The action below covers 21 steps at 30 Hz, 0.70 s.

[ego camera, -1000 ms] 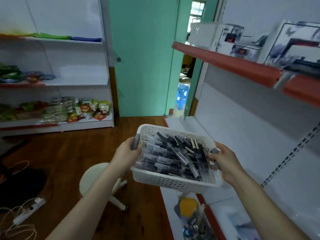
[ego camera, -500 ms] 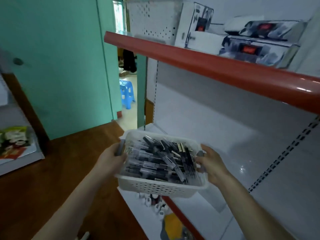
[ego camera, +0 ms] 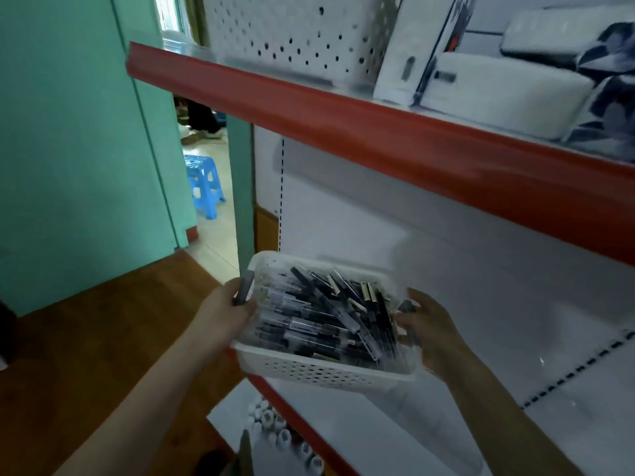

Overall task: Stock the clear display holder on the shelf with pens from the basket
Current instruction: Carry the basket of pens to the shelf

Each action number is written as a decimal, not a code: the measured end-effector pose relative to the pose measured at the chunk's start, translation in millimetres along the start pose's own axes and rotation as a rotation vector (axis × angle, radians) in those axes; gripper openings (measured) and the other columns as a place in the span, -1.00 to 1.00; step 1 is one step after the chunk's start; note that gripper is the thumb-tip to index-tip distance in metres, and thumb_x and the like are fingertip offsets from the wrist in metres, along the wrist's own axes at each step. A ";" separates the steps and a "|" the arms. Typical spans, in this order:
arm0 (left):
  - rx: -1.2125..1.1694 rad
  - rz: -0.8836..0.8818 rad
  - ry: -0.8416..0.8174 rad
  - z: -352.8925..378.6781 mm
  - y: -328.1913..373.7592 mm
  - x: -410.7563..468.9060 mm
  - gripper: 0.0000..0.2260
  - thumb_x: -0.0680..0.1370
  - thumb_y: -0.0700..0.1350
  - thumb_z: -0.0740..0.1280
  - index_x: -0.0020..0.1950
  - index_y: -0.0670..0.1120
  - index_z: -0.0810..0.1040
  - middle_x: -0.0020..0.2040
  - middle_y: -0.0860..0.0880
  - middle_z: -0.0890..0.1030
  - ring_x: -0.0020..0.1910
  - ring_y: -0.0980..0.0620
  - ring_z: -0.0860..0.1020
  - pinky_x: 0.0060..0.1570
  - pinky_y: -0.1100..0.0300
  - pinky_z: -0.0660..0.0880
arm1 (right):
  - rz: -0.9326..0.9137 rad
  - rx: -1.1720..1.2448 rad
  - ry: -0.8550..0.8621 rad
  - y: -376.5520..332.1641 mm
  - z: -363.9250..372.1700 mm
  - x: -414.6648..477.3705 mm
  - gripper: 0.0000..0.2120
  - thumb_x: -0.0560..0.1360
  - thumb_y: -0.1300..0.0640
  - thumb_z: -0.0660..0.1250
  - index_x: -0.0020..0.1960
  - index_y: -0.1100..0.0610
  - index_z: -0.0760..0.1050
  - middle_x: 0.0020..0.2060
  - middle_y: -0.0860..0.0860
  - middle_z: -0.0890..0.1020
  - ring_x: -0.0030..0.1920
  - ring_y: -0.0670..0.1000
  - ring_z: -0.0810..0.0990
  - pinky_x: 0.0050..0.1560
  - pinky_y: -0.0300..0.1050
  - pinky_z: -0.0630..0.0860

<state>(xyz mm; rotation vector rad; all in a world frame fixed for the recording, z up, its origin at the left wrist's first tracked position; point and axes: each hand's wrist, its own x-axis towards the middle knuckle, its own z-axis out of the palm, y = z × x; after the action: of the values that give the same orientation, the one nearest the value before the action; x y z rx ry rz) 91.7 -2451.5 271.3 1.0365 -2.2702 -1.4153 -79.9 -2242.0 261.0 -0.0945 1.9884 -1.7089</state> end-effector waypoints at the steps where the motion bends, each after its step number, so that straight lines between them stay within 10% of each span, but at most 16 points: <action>1: 0.006 0.013 -0.019 1.2 -1.1 9.5 -0.62 0.57 -0.18 0.25 0.39 -0.12 0.36 0.21 -0.12 0.54 0.01 -0.02 0.54 -0.16 0.22 0.50 | -0.008 -0.006 0.027 0.5 1.0 5.2 -0.49 0.48 0.48 0.20 0.32 0.07 0.35 -0.23 0.04 0.43 -0.30 0.02 0.40 -0.30 -0.13 0.37; 10: 0.037 0.219 -0.199 10.2 -38.8 118.9 -0.67 0.56 -0.21 0.26 0.33 -0.07 0.41 -0.05 -0.05 0.56 -0.12 0.00 0.53 -0.15 0.12 0.46 | -0.047 0.114 0.279 36.3 34.9 42.8 -0.50 0.47 0.49 0.21 0.35 0.16 0.36 0.05 0.17 0.53 -0.17 0.11 0.49 -0.27 -0.12 0.43; 15: 0.103 0.390 -0.357 14.4 -56.6 176.8 -0.83 0.57 -0.20 0.24 0.16 -0.16 0.46 -0.24 0.06 0.45 -0.26 0.12 0.43 -0.34 0.27 0.30 | -0.084 0.254 0.459 57.1 67.8 39.0 -0.66 0.44 0.56 0.15 -0.01 0.18 0.50 -0.27 0.10 0.47 -0.33 0.06 0.42 -0.39 -0.16 0.38; 21: 0.104 0.444 -0.479 26.3 -91.4 199.8 -0.87 0.57 -0.15 0.25 0.11 -0.05 0.40 0.03 -0.07 0.51 -0.12 0.05 0.47 -0.37 0.29 0.35 | -0.105 0.148 0.580 93.4 90.8 41.1 -0.62 0.42 0.57 0.14 0.17 0.31 0.43 -0.20 0.20 0.51 -0.25 0.15 0.44 -0.25 -0.01 0.37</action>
<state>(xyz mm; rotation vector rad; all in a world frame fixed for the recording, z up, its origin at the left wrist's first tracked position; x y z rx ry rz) -25.2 -2596.9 152.2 0.1841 -2.6981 -1.4672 -52.0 -2320.3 152.7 0.3993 2.2685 -2.1213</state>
